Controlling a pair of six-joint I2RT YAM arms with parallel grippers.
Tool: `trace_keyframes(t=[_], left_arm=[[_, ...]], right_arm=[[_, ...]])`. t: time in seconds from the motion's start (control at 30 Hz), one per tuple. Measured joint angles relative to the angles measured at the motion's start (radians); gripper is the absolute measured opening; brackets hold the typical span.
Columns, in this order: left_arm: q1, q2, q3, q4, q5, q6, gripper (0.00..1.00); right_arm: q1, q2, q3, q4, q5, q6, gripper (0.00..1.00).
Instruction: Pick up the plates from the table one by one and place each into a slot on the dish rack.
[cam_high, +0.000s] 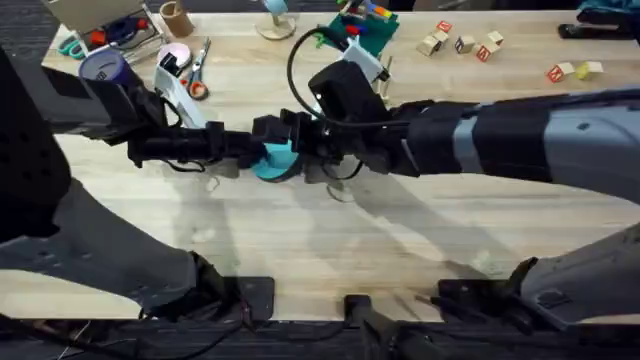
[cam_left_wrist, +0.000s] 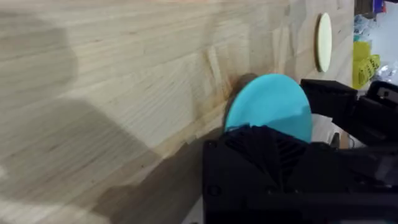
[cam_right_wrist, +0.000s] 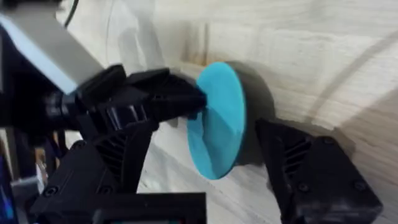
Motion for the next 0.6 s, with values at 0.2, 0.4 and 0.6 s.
trace_keyframes(t=[0.2, 0.4, 0.6], left_arm=[[0.0, 0.0, 0.0, 0.0, 0.0, 0.0, 0.041], [0.0, 0.0, 0.0, 0.001, 0.0, 0.0, 0.041], [0.005, 0.0, 0.001, 0.007, 0.005, -0.001, 0.041]], right_arm=[[0.0, 0.036, 0.006, 0.026, 0.024, 0.075, 0.984], [0.0, 0.053, 0.009, 0.038, 0.029, 0.12, 0.723], [-0.002, 0.065, 0.008, 0.033, 0.039, 0.139, 0.057]])
